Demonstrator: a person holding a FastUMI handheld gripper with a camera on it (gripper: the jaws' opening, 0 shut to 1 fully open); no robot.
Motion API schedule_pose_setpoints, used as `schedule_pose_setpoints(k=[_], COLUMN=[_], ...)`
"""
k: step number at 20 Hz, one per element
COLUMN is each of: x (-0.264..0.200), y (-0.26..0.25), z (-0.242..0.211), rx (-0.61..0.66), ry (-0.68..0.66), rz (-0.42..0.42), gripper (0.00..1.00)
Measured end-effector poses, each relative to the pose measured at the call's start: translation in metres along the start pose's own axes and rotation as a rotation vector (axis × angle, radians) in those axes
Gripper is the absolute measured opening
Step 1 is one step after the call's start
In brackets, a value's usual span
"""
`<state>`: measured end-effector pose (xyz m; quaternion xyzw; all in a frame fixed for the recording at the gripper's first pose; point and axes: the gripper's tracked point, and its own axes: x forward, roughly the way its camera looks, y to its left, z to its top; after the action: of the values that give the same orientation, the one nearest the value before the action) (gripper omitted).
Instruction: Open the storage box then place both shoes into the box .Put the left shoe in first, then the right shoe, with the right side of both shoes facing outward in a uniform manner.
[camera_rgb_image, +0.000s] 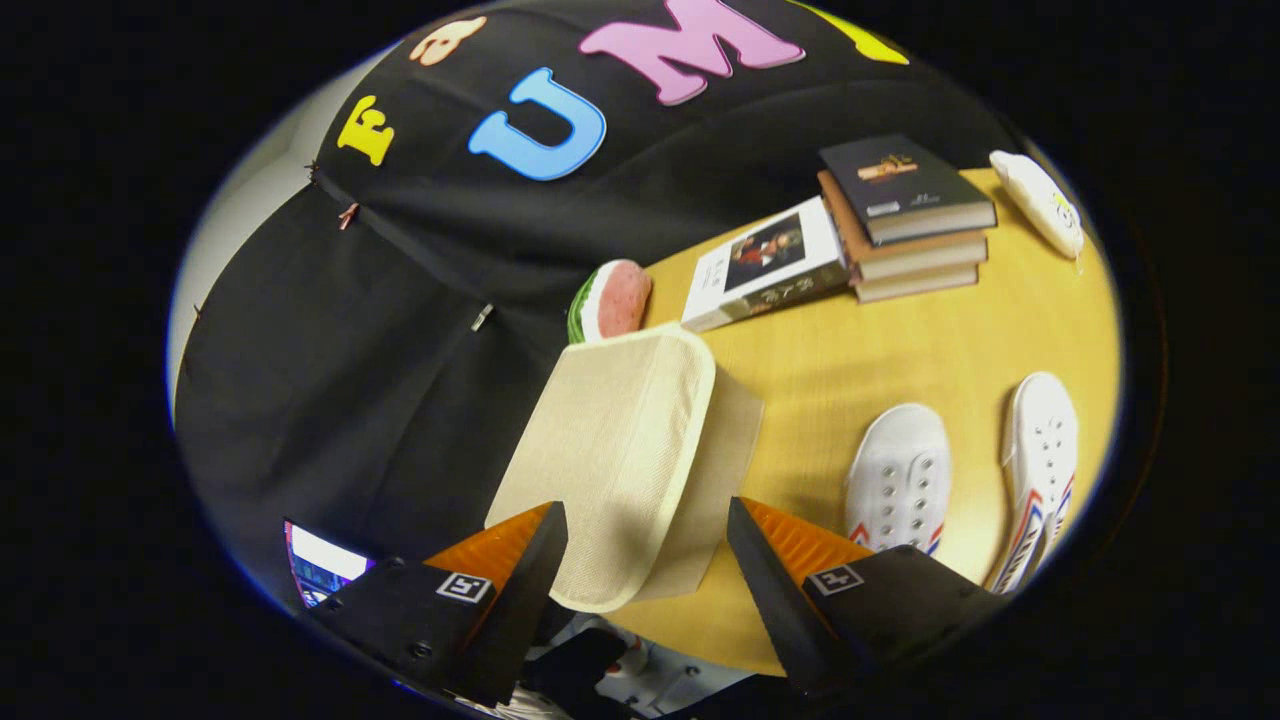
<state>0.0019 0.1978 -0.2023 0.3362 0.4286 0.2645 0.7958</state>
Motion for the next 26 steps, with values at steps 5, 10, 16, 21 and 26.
schedule_pose_setpoints(k=[5, 10, 16, 21, 26], x=[0.026, 0.043, 0.047, 0.043, 0.038], y=[0.008, 0.018, 0.011, 0.011, 0.021], z=[-0.021, -0.036, -0.039, -0.033, -0.017], rx=[0.138, 0.147, 0.211, 0.278, 0.301], ry=[0.114, 0.174, 0.213, 0.223, 0.173], rz=[0.092, 0.107, 0.064, -0.002, 0.012], gripper=[0.98, 0.96, 0.68, 0.56, 0.07])
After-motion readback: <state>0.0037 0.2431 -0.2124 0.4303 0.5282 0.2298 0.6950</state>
